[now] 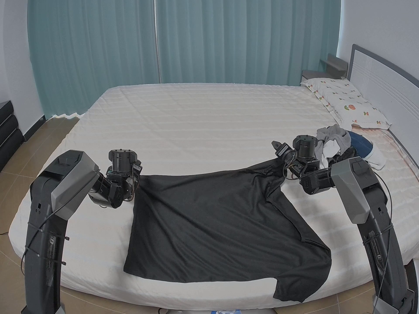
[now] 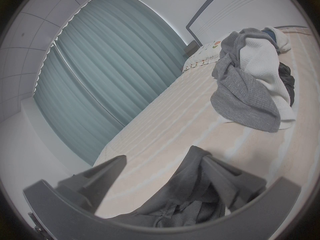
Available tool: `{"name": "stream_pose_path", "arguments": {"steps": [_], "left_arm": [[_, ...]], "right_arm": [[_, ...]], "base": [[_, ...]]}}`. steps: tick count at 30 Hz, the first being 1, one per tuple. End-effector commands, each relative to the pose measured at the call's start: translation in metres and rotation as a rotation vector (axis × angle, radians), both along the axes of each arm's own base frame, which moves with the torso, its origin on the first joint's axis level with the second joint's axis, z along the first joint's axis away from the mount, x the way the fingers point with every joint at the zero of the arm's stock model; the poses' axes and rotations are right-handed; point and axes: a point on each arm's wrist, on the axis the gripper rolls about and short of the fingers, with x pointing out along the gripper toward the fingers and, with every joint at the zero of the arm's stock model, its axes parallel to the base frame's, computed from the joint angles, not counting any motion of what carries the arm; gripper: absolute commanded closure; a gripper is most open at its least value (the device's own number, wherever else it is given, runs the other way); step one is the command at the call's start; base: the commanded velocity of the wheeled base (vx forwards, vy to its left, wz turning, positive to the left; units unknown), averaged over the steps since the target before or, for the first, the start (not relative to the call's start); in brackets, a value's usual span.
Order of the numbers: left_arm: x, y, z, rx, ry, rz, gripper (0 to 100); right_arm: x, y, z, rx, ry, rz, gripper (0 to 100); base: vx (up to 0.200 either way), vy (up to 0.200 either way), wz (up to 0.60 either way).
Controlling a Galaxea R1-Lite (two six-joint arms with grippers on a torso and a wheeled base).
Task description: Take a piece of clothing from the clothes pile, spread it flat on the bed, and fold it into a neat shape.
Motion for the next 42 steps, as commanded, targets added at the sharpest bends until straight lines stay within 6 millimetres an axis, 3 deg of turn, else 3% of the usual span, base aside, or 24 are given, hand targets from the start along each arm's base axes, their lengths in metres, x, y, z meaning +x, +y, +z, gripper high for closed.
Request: {"name": "stream_pose_path", "arguments": {"steps": [1, 8, 13, 23, 33, 36, 42], "left_arm": [[-0.001, 0.004, 0.001, -0.026, 0.001, 0.02, 0], [-0.011, 0.02, 0.013, -0.085, 0.007, 0.046, 0], [-0.025, 0.02, 0.017, -0.12, 0.04, -0.022, 0], [-0.036, 0.016, 0.015, -0.133, 0.077, -0.073, 0], [-0.039, 0.01, 0.009, -0.1, 0.1, -0.095, 0], [-0.039, 0.01, 0.008, -0.09, 0.102, -0.1, 0], [-0.042, 0.008, 0.005, -0.084, 0.118, -0.105, 0]], "right_arm": [[-0.006, -0.006, 0.018, -0.021, -0.008, 0.0, 0], [-0.031, -0.017, 0.034, -0.063, 0.03, 0.103, 0], [-0.045, -0.018, 0.028, -0.107, 0.082, 0.158, 0], [-0.053, -0.02, 0.01, -0.199, 0.213, 0.205, 0], [-0.047, -0.026, 0.016, -0.193, 0.15, 0.153, 0], [-0.051, -0.024, 0.011, -0.203, 0.176, 0.161, 0], [-0.072, -0.002, -0.008, -0.29, 0.258, 0.215, 0]], "base": [[0.0, 0.0, 0.0], [0.0, 0.0, 0.0], [0.0, 0.0, 0.0], [0.0, 0.0, 0.0], [0.0, 0.0, 0.0], [0.0, 0.0, 0.0], [0.0, 0.0, 0.0]]}}
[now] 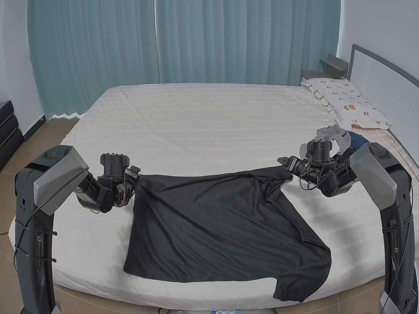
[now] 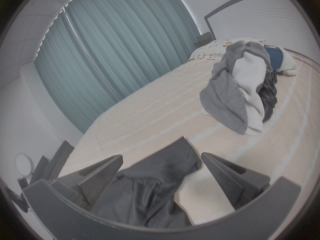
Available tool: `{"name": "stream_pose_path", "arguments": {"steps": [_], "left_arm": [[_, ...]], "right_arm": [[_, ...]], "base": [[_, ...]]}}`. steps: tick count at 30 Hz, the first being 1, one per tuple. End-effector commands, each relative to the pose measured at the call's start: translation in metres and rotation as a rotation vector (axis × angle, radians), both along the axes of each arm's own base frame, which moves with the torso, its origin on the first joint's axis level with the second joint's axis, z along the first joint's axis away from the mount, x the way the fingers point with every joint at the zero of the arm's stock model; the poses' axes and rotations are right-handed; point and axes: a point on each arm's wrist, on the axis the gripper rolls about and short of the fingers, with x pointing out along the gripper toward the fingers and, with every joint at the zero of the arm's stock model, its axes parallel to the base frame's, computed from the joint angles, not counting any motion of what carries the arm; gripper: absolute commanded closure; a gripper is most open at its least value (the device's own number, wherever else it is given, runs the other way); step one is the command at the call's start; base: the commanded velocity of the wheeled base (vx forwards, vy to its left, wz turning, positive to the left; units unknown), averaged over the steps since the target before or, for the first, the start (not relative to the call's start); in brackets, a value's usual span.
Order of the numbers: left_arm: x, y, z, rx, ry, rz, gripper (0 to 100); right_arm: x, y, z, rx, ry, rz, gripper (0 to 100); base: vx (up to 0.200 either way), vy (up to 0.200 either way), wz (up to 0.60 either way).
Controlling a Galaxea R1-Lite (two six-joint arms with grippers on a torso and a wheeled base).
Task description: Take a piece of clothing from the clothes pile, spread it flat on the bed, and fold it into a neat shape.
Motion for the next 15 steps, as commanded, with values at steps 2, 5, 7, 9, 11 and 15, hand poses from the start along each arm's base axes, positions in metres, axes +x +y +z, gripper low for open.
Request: {"name": "stream_pose_path", "arguments": {"steps": [2, 5, 7, 9, 11, 15], "left_arm": [[-0.003, -0.002, -0.003, 0.008, 0.014, -0.006, 0], [-0.004, -0.003, -0.004, 0.022, 0.018, -0.017, 0], [-0.006, -0.004, -0.007, 0.036, 0.031, -0.029, 0], [-0.007, -0.006, -0.009, 0.049, 0.036, -0.039, 0], [-0.007, -0.006, -0.009, 0.055, 0.038, -0.043, 0], [-0.007, -0.007, -0.009, 0.055, 0.037, -0.043, 0]], "right_arm": [[-0.019, 0.021, -0.011, -0.09, 0.057, 0.021, 0], [-0.026, 0.03, -0.018, -0.139, 0.079, 0.028, 0], [-0.031, 0.038, -0.021, -0.164, 0.086, 0.048, 0], [-0.034, 0.045, -0.025, -0.197, 0.096, 0.058, 0], [-0.036, 0.051, -0.03, -0.242, 0.101, 0.056, 0], [-0.037, 0.052, -0.042, -0.327, 0.115, 0.052, 0]], "base": [[0.0, 0.0, 0.0], [0.0, 0.0, 0.0], [0.0, 0.0, 0.0], [0.0, 0.0, 0.0], [0.0, 0.0, 0.0], [0.0, 0.0, 0.0]]}}
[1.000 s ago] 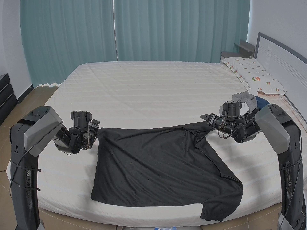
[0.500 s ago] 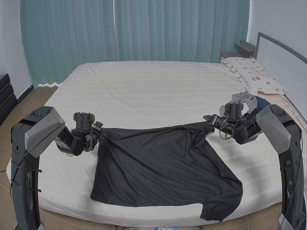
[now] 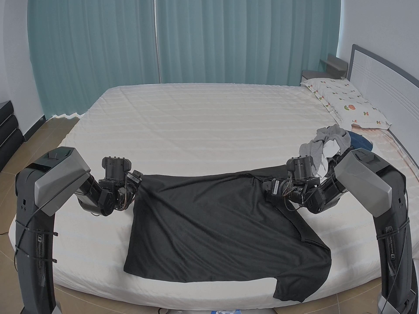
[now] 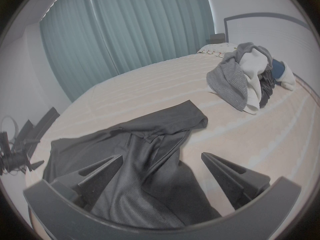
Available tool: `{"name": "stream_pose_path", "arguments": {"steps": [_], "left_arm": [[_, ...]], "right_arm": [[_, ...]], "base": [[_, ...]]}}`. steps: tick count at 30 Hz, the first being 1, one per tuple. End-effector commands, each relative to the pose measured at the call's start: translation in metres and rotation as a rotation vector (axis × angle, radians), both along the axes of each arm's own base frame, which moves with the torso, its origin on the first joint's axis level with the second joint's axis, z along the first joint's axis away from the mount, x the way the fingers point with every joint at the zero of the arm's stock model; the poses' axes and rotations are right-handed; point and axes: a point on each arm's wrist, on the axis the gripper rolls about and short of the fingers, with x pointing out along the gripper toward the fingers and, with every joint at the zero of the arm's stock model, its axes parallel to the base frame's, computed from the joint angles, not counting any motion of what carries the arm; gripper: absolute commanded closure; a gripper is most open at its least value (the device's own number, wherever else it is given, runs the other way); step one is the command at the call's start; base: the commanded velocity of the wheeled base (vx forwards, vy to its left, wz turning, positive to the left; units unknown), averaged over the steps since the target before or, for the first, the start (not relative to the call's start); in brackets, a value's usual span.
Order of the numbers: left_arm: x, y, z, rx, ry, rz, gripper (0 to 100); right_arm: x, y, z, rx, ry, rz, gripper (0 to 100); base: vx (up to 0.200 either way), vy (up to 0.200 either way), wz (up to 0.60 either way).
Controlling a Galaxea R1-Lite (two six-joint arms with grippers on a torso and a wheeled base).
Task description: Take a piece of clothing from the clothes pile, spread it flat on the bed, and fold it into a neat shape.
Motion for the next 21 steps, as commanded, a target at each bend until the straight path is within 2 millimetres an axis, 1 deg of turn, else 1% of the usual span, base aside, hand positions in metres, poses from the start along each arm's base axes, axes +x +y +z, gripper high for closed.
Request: {"name": "stream_pose_path", "arguments": {"steps": [1, 8, 12, 14, 18, 19, 21], "left_arm": [[0.0, -0.001, -0.002, 0.001, 0.004, -0.002, 0], [0.0, -0.001, -0.001, 0.001, 0.003, -0.001, 0], [0.0, -0.001, -0.001, 0.003, 0.003, -0.002, 0], [0.0, -0.001, -0.001, 0.003, 0.003, -0.002, 0], [0.0, -0.001, -0.002, 0.003, 0.004, -0.002, 0], [0.0, -0.001, -0.001, 0.003, 0.003, -0.002, 0], [0.0, -0.001, -0.001, 0.003, 0.003, -0.002, 0]], "right_arm": [[-0.003, 0.005, -0.015, -0.065, 0.024, 0.005, 0], [-0.003, 0.004, -0.018, -0.082, 0.027, -0.007, 0], [-0.003, 0.005, -0.024, -0.086, 0.036, -0.003, 0], [-0.001, 0.009, -0.027, -0.097, 0.038, 0.01, 0], [0.001, 0.009, -0.032, -0.123, 0.035, 0.001, 0], [0.002, 0.008, -0.032, -0.121, 0.03, -0.001, 100], [0.003, 0.007, -0.029, -0.117, 0.02, -0.005, 100]], "base": [[0.0, 0.0, 0.0], [0.0, 0.0, 0.0], [0.0, 0.0, 0.0], [0.0, 0.0, 0.0], [0.0, 0.0, 0.0], [0.0, 0.0, 0.0], [0.0, 0.0, 0.0]]}}
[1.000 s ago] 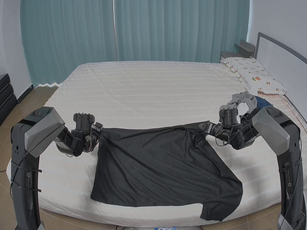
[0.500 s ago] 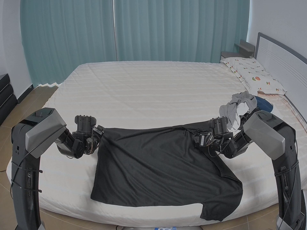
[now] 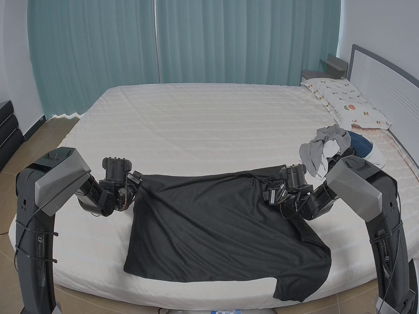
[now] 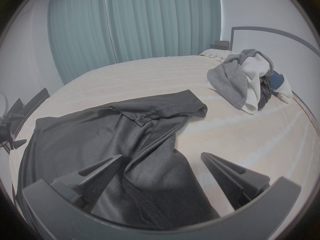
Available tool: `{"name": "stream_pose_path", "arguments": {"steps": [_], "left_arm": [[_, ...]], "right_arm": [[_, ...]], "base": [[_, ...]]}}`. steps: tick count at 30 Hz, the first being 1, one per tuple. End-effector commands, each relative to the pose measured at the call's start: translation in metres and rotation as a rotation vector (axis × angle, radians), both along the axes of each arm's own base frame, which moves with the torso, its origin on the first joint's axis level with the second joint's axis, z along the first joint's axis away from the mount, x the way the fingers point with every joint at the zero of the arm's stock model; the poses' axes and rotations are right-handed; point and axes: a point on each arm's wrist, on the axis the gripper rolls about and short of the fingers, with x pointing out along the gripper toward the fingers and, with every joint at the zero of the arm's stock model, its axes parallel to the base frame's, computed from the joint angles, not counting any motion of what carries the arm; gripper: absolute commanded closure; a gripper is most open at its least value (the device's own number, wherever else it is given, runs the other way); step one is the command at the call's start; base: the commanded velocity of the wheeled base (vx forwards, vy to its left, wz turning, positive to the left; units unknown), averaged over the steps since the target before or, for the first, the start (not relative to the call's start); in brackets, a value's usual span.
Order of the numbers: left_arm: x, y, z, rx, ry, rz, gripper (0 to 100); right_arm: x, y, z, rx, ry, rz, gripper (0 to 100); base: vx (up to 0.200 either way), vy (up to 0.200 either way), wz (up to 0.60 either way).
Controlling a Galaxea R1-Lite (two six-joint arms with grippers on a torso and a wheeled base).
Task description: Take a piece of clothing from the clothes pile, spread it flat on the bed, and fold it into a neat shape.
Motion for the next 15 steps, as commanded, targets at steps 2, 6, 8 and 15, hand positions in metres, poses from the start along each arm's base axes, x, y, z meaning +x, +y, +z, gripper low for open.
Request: {"name": "stream_pose_path", "arguments": {"steps": [2, 6, 8, 15], "left_arm": [[0.0, 0.0, -0.001, 0.0, 0.003, 0.0, 0], [0.0, 0.0, -0.001, 0.001, 0.001, 0.0, 0], [0.0, 0.0, -0.001, 0.005, 0.001, 0.003, 0], [0.001, -0.002, -0.005, 0.036, 0.009, -0.004, 0]], "right_arm": [[0.002, -0.003, 0.0, 0.008, -0.007, -0.009, 100], [0.005, -0.012, 0.012, 0.023, -0.029, -0.026, 100], [0.007, -0.018, 0.016, 0.034, -0.039, -0.04, 100], [0.015, -0.045, 0.025, 0.089, -0.077, -0.076, 100]], "base": [[0.0, 0.0, 0.0], [0.0, 0.0, 0.0], [0.0, 0.0, 0.0], [0.0, 0.0, 0.0]]}}
